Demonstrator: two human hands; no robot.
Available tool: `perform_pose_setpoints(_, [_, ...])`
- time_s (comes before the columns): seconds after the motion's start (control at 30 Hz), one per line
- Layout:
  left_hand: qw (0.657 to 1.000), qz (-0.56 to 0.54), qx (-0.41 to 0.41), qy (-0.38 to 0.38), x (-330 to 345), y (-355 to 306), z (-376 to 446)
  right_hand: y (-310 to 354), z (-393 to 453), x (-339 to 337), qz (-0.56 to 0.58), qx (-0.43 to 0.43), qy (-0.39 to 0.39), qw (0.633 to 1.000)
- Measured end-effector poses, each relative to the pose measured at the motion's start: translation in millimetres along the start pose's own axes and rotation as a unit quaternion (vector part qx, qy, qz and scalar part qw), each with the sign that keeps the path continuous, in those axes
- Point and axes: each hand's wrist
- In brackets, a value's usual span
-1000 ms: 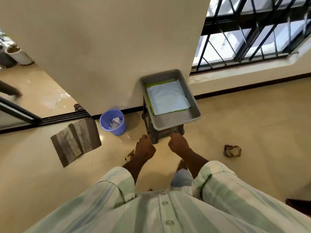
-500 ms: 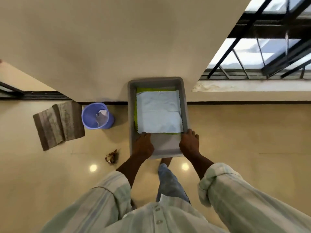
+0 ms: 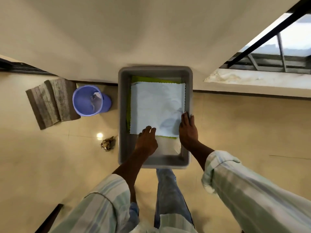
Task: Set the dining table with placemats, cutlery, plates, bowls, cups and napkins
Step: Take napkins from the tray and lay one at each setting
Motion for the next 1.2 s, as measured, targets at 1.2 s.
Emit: perform_pose_setpoints(1.2, [0.985, -0.121, 0.020, -0.117, -4.3, 43.6, 47.9, -10.6, 113.3, -77.5, 0.041, 0.079, -0.197, 0.976])
Point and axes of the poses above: each hand's wrist, its own z-axis towards the middle knuckle, its own x-axis out of the palm, y = z × x, and after that the axes turned 1 degree about y, right-handed
